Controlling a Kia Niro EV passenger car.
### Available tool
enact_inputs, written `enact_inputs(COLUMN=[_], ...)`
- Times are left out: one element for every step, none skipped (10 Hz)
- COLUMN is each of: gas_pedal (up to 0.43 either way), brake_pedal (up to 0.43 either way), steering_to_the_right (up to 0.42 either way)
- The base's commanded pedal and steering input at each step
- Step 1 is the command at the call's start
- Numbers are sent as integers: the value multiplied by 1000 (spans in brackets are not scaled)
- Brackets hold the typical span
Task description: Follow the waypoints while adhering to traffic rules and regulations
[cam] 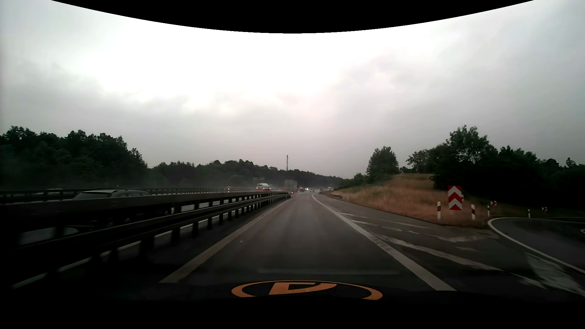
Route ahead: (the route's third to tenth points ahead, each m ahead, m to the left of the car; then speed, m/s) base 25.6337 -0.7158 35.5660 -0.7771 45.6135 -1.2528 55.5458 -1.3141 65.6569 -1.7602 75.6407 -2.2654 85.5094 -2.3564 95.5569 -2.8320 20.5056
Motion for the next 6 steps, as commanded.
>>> enact_inputs(gas_pedal=[150, 150, 138, 138, 138, 138], brake_pedal=[0, 0, 0, 0, 0, 0], steering_to_the_right=[4, 4, 4, 4, 3, 4])
